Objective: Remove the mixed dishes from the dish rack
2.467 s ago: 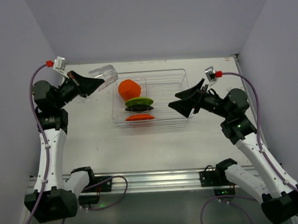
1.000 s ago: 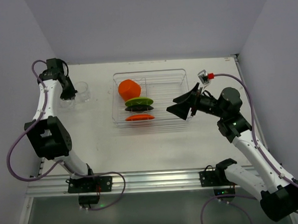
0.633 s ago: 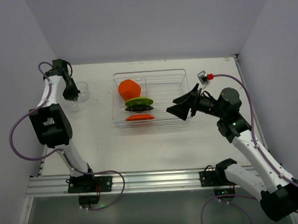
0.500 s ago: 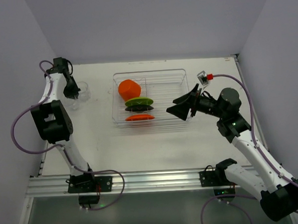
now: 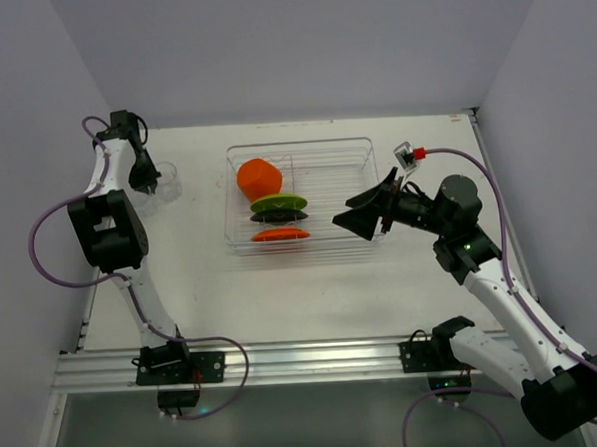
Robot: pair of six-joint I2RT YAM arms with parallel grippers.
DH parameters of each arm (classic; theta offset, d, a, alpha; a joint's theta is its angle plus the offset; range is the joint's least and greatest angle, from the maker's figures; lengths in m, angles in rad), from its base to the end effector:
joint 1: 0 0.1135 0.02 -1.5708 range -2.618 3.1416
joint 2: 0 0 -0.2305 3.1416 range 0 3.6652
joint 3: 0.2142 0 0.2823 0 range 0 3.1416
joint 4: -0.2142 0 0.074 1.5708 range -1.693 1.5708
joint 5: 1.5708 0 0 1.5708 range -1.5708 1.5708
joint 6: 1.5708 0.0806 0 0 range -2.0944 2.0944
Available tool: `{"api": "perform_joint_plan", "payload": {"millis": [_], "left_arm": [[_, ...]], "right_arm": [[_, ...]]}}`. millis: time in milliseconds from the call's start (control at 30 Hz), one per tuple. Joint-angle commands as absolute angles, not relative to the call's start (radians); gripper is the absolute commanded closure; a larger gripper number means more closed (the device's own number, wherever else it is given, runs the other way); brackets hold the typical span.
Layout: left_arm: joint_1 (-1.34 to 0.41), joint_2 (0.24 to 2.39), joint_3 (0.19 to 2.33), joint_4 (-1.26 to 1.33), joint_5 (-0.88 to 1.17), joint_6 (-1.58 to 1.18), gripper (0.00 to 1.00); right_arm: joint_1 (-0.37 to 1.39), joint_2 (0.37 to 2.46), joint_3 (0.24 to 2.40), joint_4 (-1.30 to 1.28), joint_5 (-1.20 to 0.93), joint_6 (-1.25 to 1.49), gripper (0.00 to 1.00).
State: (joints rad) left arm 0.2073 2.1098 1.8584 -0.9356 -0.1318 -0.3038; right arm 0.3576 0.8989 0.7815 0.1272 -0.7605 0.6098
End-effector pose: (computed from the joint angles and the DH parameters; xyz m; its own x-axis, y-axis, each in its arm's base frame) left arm 0.4656 0.1088 0.1581 -0.7904 -0.4693 -0.3938 -0.5121 0.8589 0.0043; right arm 0.2521 0.1535 0.3225 -0.5075 0.2533 -0.8236 -0.7424 0.3566 0.5671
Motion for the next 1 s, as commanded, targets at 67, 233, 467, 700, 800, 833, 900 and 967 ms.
{"api": "perform_joint_plan", "payload": {"millis": [67, 233, 467, 700, 800, 833, 900, 967], "left_arm": [[0.213, 2.108, 1.908, -0.956, -0.163, -0.31, 0.89], [0.213, 2.12, 1.905, -0.96, -0.137, -0.305, 0.85], [0.213, 2.111, 1.899, -0.963, -0.138, -0.304, 0.77], [0.213, 2.105, 1.896, -0.963, -0.132, -0.305, 0.59], [0.215, 2.091, 1.899, -0.973, -0.132, -0.305, 0.58], [0.213, 2.076, 1.901, -0.973, -0.133, -0.305, 0.58], [0.215, 2.065, 1.916, -0.983, -0.137, -0.305, 0.57], [0.213, 2.046, 1.925, -0.994, -0.124, -0.302, 0.56]], "right_arm": [[0.353, 0.905, 0.778, 0.163, -0.795, 0.601, 0.01], [0.353, 0.902, 0.778, 0.164, -0.795, 0.601, 0.01], [0.353, 0.904, 0.778, 0.167, -0.801, 0.603, 0.01], [0.353, 0.903, 0.776, 0.169, -0.801, 0.604, 0.01], [0.353, 0.908, 0.778, 0.167, -0.804, 0.603, 0.01], [0.353, 0.91, 0.778, 0.167, -0.804, 0.603, 0.01], [0.353, 0.911, 0.779, 0.167, -0.804, 0.603, 0.01], [0.353, 0.914, 0.781, 0.167, -0.805, 0.603, 0.01]]}}
